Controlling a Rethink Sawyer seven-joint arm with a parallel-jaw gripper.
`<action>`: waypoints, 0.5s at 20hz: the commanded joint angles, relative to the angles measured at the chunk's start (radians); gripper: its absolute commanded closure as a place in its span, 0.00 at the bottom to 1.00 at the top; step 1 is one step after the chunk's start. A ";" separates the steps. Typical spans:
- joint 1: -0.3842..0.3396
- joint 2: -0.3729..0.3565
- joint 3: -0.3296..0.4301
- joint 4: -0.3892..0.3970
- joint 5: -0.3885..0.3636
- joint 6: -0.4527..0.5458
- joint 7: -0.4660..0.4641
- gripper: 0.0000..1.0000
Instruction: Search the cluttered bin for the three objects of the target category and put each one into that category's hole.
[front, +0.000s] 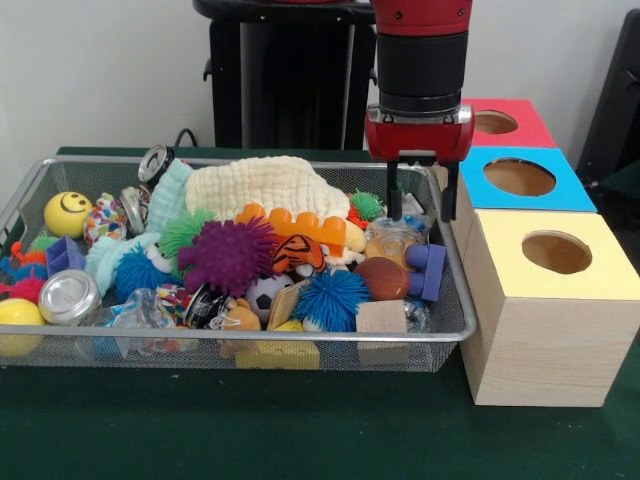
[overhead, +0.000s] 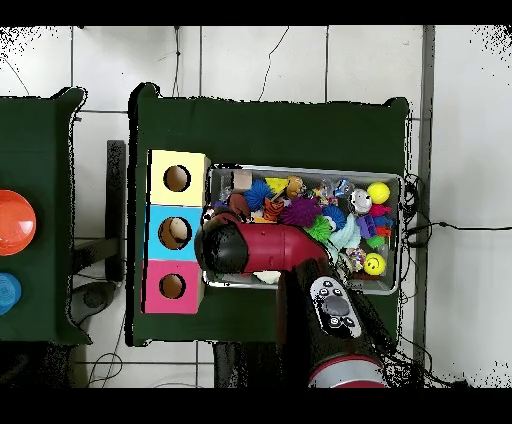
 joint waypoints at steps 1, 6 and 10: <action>-0.008 0.038 -0.005 -0.079 -0.066 0.067 -0.002 0.00; 0.027 0.036 -0.071 -0.049 -0.068 0.056 0.048 0.00; 0.072 0.052 -0.138 -0.025 -0.070 0.016 0.103 0.00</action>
